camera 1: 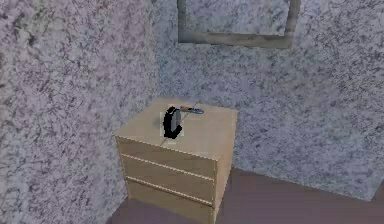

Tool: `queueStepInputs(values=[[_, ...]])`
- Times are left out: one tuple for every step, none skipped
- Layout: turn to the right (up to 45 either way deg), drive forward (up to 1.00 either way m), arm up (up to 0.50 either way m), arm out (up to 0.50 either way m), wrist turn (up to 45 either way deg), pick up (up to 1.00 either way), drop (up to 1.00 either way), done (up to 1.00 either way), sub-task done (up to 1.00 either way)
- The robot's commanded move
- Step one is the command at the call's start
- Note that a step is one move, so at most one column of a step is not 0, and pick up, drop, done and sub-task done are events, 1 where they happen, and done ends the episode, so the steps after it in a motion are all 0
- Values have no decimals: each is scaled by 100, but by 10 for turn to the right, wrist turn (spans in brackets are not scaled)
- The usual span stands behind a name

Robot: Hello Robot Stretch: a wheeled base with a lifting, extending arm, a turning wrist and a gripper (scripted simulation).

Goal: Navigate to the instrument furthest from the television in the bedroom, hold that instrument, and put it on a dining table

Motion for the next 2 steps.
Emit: queueStepInputs(values=[[0,40,0,0,0,0,0,0,0],[-450,0,0,0,0,0,0,0,0]])
